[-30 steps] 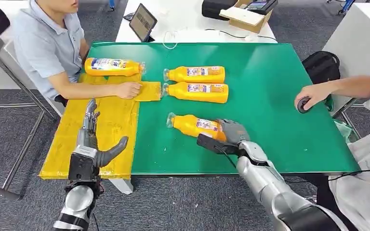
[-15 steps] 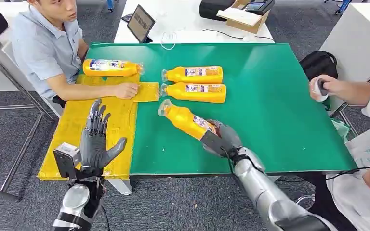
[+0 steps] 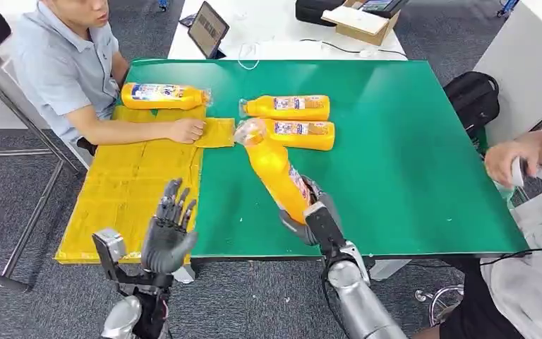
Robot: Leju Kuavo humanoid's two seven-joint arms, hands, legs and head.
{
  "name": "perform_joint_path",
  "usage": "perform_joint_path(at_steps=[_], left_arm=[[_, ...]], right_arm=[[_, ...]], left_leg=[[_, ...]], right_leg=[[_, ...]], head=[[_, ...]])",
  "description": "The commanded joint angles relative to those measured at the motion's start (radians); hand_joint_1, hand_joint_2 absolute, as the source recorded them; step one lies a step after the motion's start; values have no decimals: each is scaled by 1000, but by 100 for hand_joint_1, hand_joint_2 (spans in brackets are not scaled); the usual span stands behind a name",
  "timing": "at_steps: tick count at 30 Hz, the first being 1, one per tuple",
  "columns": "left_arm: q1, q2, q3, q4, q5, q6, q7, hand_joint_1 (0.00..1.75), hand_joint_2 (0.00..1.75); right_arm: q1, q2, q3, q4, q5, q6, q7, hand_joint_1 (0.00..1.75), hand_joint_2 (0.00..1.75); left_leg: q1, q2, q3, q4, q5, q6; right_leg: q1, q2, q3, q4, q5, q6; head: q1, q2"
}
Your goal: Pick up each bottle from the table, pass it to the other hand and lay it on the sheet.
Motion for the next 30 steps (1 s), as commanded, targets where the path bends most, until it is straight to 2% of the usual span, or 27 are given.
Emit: perform_joint_path(at_steps=[1, 8, 12, 15, 21, 22, 23, 24, 25, 26, 27, 28, 30], left_arm=[[-69, 27, -109, 80, -90, -18, -21, 0, 175], [-107, -1, -122, 94, -41, -17, -12, 0, 175], [-107, -1, -122, 94, -41, -17, -12, 0, 175], [-102, -6, -116, 59, 7, -6, -35, 0, 175], [-143, 1, -143, 81, 38, 0, -23, 0, 175], [-145, 1, -143, 85, 39, 1, -23, 126, 175], [-145, 2, -143, 87, 39, 1, -23, 175, 175], [-144, 2, -143, 88, 39, 1, -24, 175, 175], [-143, 3, -144, 92, 40, 1, -24, 175, 175], [-141, 4, -144, 91, 40, 1, -24, 175, 175], [-138, 4, -142, 90, 42, 1, -22, 175, 175], [-134, 4, -140, 90, 47, 0, -20, 175, 175], [-128, 6, -133, 87, 67, -11, -8, 175, 175]], right_arm=[[-21, -28, 333, 21, 184, 14, 0, 175, 175], [-50, 15, 444, 119, 206, -14, -27, 175, 175], [-50, 15, 444, 119, 206, -14, -27, 175, 175], [-47, 19, 468, 137, 187, 4, -21, 175, 175], [-65, 30, 471, 222, 145, -37, -26, 175, 175], [-68, 31, 470, 225, 144, -41, -27, 175, 175], [-69, 32, 466, 223, 144, -50, -27, 175, 175], [-71, 33, 466, 222, 144, -49, -27, 175, 175], [-72, 35, 462, 219, 145, -61, -25, 154, 175], [-69, 39, 457, 214, 143, -73, -23, 40, 175], [-66, 43, 451, 209, 139, -83, -18, 40, 175], [-63, 47, 448, 203, 139, -93, -15, 0, 175], [-53, 49, 447, 182, 146, -120, -16, 0, 175]], left_leg=[[2, 2, 6, 0, -3, -2], [2, 1, 2, -1, 0, -1], [3, -1, 5, 0, -2, -2], [1, 0, 1, -1, 0, -1], [2, -3, 3, 0, -1, -2], [3, -3, 4, 0, -1, -2], [2, -2, 2, -1, 0, -1], [2, -2, 1, -1, 0, -1], [2, -3, 4, 0, -1, -2], [3, -2, 5, 0, -2, -2], [3, -3, 6, 1, -2, -2], [3, -3, 7, 1, -3, -3], [2, -1, 2, 0, -1, -1]], right_leg=[[2, 2, 5, 0, -2, -3], [2, 1, 2, -1, -1, -2], [2, -1, 5, -1, -2, -3], [1, -1, 1, 0, -1, -2], [2, -3, 4, -1, -2, -3], [2, -3, 4, 0, -2, -3], [2, -2, 2, -1, -1, -2], [1, -2, 1, -1, -1, -2], [2, -3, 4, -1, -2, -3], [3, -3, 5, 0, -3, -3], [3, -4, 7, 0, -4, -4], [3, -3, 8, 0, -5, -4], [2, -2, 2, -1, -2, -2]], head=[[0, 0], [0, 0], [0, 0], [0, 0], [0, 0], [0, 0], [0, 0], [0, 0], [0, 0], [0, 0], [0, 0], [0, 0], [0, 0]])
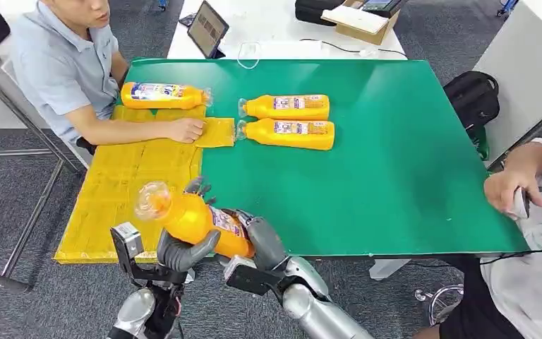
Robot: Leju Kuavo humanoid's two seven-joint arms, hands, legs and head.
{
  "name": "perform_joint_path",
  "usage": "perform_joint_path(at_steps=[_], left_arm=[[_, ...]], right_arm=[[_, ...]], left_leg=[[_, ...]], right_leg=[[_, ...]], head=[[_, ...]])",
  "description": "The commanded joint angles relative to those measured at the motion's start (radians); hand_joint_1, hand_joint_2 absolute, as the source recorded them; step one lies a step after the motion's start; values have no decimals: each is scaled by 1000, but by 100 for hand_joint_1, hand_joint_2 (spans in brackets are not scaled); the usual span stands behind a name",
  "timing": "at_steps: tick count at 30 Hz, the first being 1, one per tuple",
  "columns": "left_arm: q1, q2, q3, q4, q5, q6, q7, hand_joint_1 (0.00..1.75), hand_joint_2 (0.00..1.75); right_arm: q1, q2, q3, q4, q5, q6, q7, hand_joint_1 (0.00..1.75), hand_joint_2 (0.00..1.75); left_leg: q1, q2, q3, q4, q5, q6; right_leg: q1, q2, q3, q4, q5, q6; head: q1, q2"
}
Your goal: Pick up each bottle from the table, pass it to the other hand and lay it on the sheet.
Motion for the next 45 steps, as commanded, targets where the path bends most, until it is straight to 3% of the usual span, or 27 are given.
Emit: perform_joint_path(at_steps=[1, 5, 6, 8, 9, 11, 13, 14, 19, 23, 27, 30, 31, 35, 45], left_arm=[[-59, 7, -41, 55, 29, -16, 20, 175, 175], [-59, 7, -41, 55, 29, -16, 20, 175, 175], [-59, 7, -41, 55, 29, -16, 20, 175, 175], [-56, 8, -32, 57, 44, -18, 25, 175, 175], [-133, 34, 78, 161, 54, 84, 57, 175, 175], [-142, 31, 87, 178, 55, 86, 57, 175, 175], [-170, 34, 118, 209, 41, 113, 51, 175, 175], [-174, 38, 123, 208, 43, 111, 51, 175, 175], [-334, 65, 213, 406, -115, 294, 25, 175, 175], [-443, 96, 209, 529, -285, 427, 5, 175, 175], [-573, 146, 66, 706, -684, 611, 92, 175, 175], [-637, 147, 12, 800, -867, 595, 183, 175, 175], [-713, 145, -70, 909, -1001, 560, 246, 175, 175], [-799, 116, -121, 1043, -1102, 443, 336, 175, 175], [-811, 100, -120, 1115, -1133, 266, 413, 175, 175]], right_arm=[[-2, 18, 37, 63, 9, -62, 9, 0, 175], [-2, 18, 37, 63, 9, -62, 9, 0, 175], [-2, 18, 37, 63, 9, -62, 9, 0, 0], [7, 19, 35, 43, 16, -91, 0, 0, 0], [77, -5, 32, -107, 64, -336, -87, 0, 0], [83, -11, 36, -124, 64, -335, -84, 0, 0], [97, -17, 40, -166, 91, -433, -87, 0, 0], [97, -17, 41, -167, 91, -433, -87, 0, 0], [222, 56, -141, -540, 350, -443, -87, 0, 0], [233, 74, -164, -607, 351, -443, -87, 0, 0], [225, 66, -161, -577, 285, -443, -87, 0, 0], [187, 58, -149, -511, 231, -443, -87, 0, 0], [193, 44, -125, -497, 193, -443, -87, 0, 0], [182, 30, -93, -460, 131, -443, -87, 0, 0], [169, 14, -67, -401, 90, -443, -87, 0, 0]], left_leg=[[1, -2, 3, 0, -1, -1], [1, -2, 3, 0, -1, -1], [1, -2, 4, 0, -2, -1], [2, -2, 6, 1, -3, -2], [1, 0, 4, -1, -2, -1], [1, -2, 3, -1, -1, -1], [2, -2, 6, 0, -2, -2], [1, -2, 3, 0, -1, -2], [2, -4, 3, 2, -2, -2], [1, -3, -1, 0, 1, -1], [2, -5, 1, 0, 1, -1], [3, -6, 3, 1, 0, -1], [2, -4, 3, 0, 1, -1], [2, -4, 1, 0, 2, 0], [3, -1, 5, 0, -1, -1]], right_leg=[[1, -2, 4, -1, -2, -2], [1, -2, 4, -1, -2, -2], [1, -2, 5, -1, -2, -2], [2, -2, 7, 0, -3, -3], [1, 0, 4, -1, -2, -2], [1, -2, 4, -1, -1, -2], [2, -1, 6, 0, -3, -3], [1, -1, 4, 0, -2, -2], [2, -4, 4, 2, -4, -3], [1, -2, 0, 1, -1, -2], [2, -5, 3, 1, -1, -2], [2, -5, 6, 1, -2, -3], [2, -4, 4, 1, -2, -2], [1, -3, 3, 0, 0, -1], [2, 0, 6, 0, -1, -2]], head=[[0, 0], [0, 0], [0, 0], [0, 0], [0, 0], [0, 0], [0, 0], [0, 0], [0, 0], [0, 0], [0, 0], [0, 0], [0, 0], [0, 0], [0, 0]])
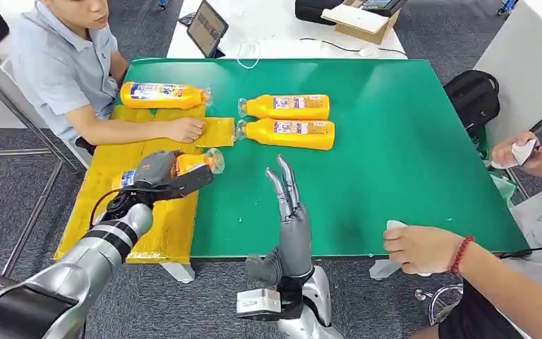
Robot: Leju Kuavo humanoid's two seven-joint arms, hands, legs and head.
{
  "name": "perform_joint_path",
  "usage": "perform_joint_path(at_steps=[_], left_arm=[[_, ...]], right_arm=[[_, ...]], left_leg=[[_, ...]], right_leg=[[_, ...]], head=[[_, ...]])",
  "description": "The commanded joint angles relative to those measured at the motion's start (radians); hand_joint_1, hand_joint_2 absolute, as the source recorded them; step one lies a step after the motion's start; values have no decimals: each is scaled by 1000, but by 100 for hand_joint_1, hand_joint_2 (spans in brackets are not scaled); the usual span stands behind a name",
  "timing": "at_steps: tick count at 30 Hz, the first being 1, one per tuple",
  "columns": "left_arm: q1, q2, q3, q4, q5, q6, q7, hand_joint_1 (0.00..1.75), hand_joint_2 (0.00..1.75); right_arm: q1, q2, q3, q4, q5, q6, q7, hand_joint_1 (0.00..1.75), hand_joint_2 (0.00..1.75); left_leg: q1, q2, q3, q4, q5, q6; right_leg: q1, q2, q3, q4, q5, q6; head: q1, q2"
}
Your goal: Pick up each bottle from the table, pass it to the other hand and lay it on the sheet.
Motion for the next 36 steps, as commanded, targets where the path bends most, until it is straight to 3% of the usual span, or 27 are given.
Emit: perform_joint_path(at_steps=[1, 2, 3, 4, 5, 6, 7, 14, 20, 23, 25, 28, 31, 34, 35, 36], left_arm=[[-95, -14, -65, 204, 6, -133, 24, 171, 175], [-94, -16, -67, 207, 4, -148, 27, 119, 175], [-94, -17, -67, 207, 4, -155, 27, 119, 175], [-91, -20, -62, 206, 8, -175, 30, 44, 175], [-87, -25, -55, 205, 15, -193, 25, 23, 175], [-87, -25, -55, 205, 15, -193, 25, 23, 175], [-83, -28, -42, 203, 30, -210, 11, 0, 175], [-78, -33, -23, 187, 50, -231, -27, 0, 175], [-72, -58, 47, 136, 134, -235, -171, 0, 175], [-31, -82, 141, 49, 264, -214, -341, 0, 175], [15, -105, 234, -38, 395, -206, -443, 0, 175], [179, -138, 332, -408, 668, -173, -522, 0, 175], [361, -134, 363, -776, 908, -107, -494, 0, 175], [397, -114, 336, -845, 928, -95, -463, 0, 175], [400, -121, 344, -847, 953, -87, -471, 0, 175], [414, -145, 377, -867, 1024, -81, -494, 0, 175]], right_arm=[[-47, -43, 35, 120, -32, -2, 1, 0, 0], [-51, -45, 38, 128, -39, -2, 1, 0, 0], [-54, -46, 39, 132, -40, -2, 1, 0, 0], [-58, -46, 40, 140, -39, -2, 1, 0, 0], [-62, -48, 44, 147, -42, -2, 1, 0, 0], [-62, -48, 44, 147, -42, -2, 1, 0, 0], [-64, -50, 47, 153, -47, -2, 1, 0, 0], [-65, -51, 43, 159, -42, -2, 1, 0, 0], [-61, -54, 31, 163, -40, -2, 1, 0, 0], [-58, -58, 29, 157, -32, -2, 1, 0, 0], [-53, -55, 13, 144, -11, -2, 1, 0, 0], [-47, -28, -99, 162, 144, -2, 1, 0, 0], [-99, -47, -226, 334, 270, -2, 24, 0, 0], [-108, -69, -231, 351, 235, -2, 1, 0, 0], [-106, -66, -250, 350, 257, -2, 13, 0, 175], [-107, -72, -272, 359, 337, -2, 85, 0, 175]], left_leg=[[2, 0, 6, 0, -2, -1], [1, 1, 4, -1, -1, -1], [1, 2, 6, -1, -2, -1], [1, 2, 5, -1, -1, -1], [1, 1, 4, -1, -1, -1], [1, 2, 6, -1, -2, -1], [1, 1, 6, -1, -1, -1], [2, 0, 6, 0, -2, -1], [2, -1, 5, 0, -2, -1], [1, -1, 5, 0, -2, -1], [2, -2, 7, 1, -3, -2], [2, -2, 7, 1, -4, -2], [1, -1, 8, 0, -4, -1], [0, 3, 4, -1, -2, -1], [0, 4, 7, -1, -3, -1], [1, 2, 5, 0, -3, -1]], right_leg=[[2, 0, 6, -1, -2, -2], [1, 1, 4, -1, -1, -2], [1, 2, 7, -2, -1, -2], [1, 2, 5, -2, -1, -2], [1, 1, 4, -1, 0, -2], [1, 2, 6, -2, -1, -2], [1, 1, 6, -1, -1, -2], [2, 0, 7, -1, -2, -2], [2, -1, 7, -1, -2, -2], [1, -1, 6, -1, -2, -2], [2, -1, 9, 0, -3, -3], [2, -1, 9, 0, -4, -3], [1, 0, 9, -1, -4, -3], [0, 3, 4, -2, 0, -1], [1, 4, 6, -2, -1, -2], [1, 2, 4, -1, -1, -2]], head=[[0, 0], [0, 0], [0, 0], [0, 0], [0, 0], [0, 0], [0, 0], [0, 0], [0, 0], [0, 0], [0, 0], [0, 0], [0, 0], [-1, 0], [0, 0], [0, 0]])
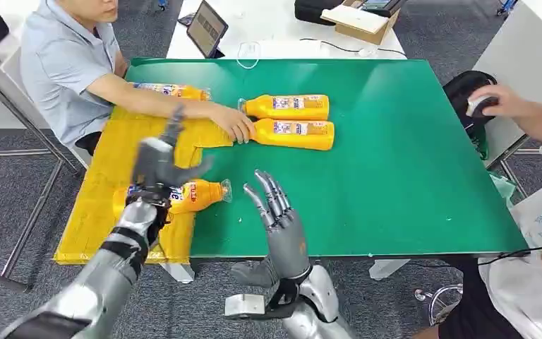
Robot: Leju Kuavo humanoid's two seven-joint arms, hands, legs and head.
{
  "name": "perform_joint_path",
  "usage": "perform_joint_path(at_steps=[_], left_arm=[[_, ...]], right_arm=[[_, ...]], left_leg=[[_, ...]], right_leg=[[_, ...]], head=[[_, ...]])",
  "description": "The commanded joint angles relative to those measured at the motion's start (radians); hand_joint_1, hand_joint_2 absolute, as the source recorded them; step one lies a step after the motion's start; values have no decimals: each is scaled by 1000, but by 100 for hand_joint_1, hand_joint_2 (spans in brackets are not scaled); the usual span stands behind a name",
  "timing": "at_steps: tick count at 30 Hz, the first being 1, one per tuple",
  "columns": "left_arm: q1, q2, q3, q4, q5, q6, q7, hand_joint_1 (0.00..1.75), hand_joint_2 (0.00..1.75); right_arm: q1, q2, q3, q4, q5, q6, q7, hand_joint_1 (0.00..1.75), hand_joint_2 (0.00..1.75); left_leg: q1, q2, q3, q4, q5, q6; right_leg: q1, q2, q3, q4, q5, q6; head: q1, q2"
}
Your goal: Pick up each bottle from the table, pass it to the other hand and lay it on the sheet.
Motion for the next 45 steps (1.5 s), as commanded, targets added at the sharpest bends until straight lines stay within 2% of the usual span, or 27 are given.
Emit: perform_joint_path(at_steps=[1, 3, 4, 5, 6, 7, 10, 11, 16, 18, 23, 28, 33, 36, 39, 41, 42, 45], left_arm=[[246, -27, 116, -521, 244, 37, -1, 0, 175], [331, -34, 126, -625, 288, 97, 2, 0, 175], [399, -36, 133, -689, 300, 129, 0, 0, 175], [428, -30, 130, -712, 299, 132, -1, 0, 175], [454, -37, 138, -725, 282, 170, -4, 0, 175], [490, -38, 127, -730, 222, 224, 3, 0, 175], [519, -25, 66, -705, 166, 223, -3, 0, 175], [516, -16, 45, -696, 137, 223, -3, 0, 175], [469, -11, 15, -652, 67, 265, -15, 0, 175], [443, -12, 18, -621, 75, 264, -4, 0, 175], [419, -12, 20, -588, 76, 263, -3, 0, 175], [349, -18, 12, -506, 78, 260, -5, 0, 175], [339, -20, 8, -490, 82, 257, -3, 0, 175], [336, -16, 4, -486, 88, 250, -1, 0, 175], [353, -9, 0, -513, 103, 217, 34, 0, 175], [355, -8, -3, -516, 102, 213, 37, 0, 175], [365, -7, -8, -531, 92, 200, 51, 0, 175], [395, -6, -18, -573, 78, 191, 56, 0, 175]], right_arm=[[-62, -63, -217, 182, 169, -2, 138, 0, 175], [-81, -118, -246, 235, 229, -2, 230, 0, 175], [-107, -164, -246, 284, 230, 2, 303, 0, 175], [-120, -186, -240, 304, 212, 0, 303, 0, 175], [-141, -208, -241, 343, 244, 8, 360, 0, 175], [-179, -238, -247, 410, 288, 39, 446, 0, 175], [-297, -262, -259, 602, 302, 54, 461, 0, 175], [-328, -258, -256, 653, 307, 75, 464, 0, 175], [-407, -215, -232, 756, 319, 112, 470, 0, 175], [-437, -196, -215, 798, 325, 138, 475, 0, 175], [-467, -175, -206, 828, 321, 159, 474, 0, 175], [-569, -135, -171, 911, 344, 212, 498, 0, 175], [-590, -126, -158, 938, 353, 241, 515, 0, 175], [-619, -116, -132, 981, 378, 362, 595, 0, 175], [-649, -115, -72, 1016, 449, 573, 755, 0, 175], [-649, -115, -78, 1015, 445, 583, 780, 0, 175], [-648, -116, -63, 1011, 468, 594, 830, 0, 175], [-636, -118, -64, 996, 470, 573, 834, 0, 175]], left_leg=[[2, 1, 6, 1, -3, -1], [1, -2, 3, 0, -2, -1], [1, 0, 3, -1, -1, 0], [1, 2, 6, -2, -3, 0], [1, 2, 9, -2, -4, 0], [0, 2, 6, -2, -3, 0], [-1, -1, 2, -1, -1, 0], [-1, 0, 6, -1, -3, 0], [-2, -2, 0, 0, -1, 0], [-1, -1, 3, 0, -2, -1], [0, -1, 1, 0, 0, 0], [0, -1, 2, 1, -1, 0], [0, -1, 3, 1, -1, -1], [0, -2, 2, 1, -1, -1], [-1, -2, 1, 0, 0, 0], [-1, -2, 1, 0, 0, 0], [0, -2, 4, 1, -2, -1], [-1, -3, 4, 0, 1, 0]], right_leg=[[2, 1, 6, 0, -2, -2], [1, -1, 5, -1, -2, -2], [1, 1, 4, -2, -1, -1], [1, 3, 7, -3, -1, -1], [1, 4, 10, -4, -2, -2], [0, 3, 7, -4, -1, -1], [-1, 1, 4, -3, -1, -1], [-1, 2, 7, -3, -1, -1], [-1, 0, 2, -1, 0, -1], [0, 1, 4, -1, -1, -2], [0, 0, 3, 0, 0, -1], [0, 1, 3, 1, -1, -1], [0, 0, 4, 1, -1, -2], [0, -1, 4, 1, -2, -2], [-1, -1, 2, 1, -1, -1], [-1, -1, 2, 0, -1, -1], [0, -1, 5, 0, -2, -2], [0, -2, 5, -1, -1, -1]], head=[[0, 0], [0, 0], [1, 0], [0, 0], [0, 0], [0, 0], [1, 0], [0, 0], [0, 0], [0, 0], [0, 0], [0, 0], [0, 0], [0, 0], [0, 0], [0, 0], [0, 0], [0, 0]])
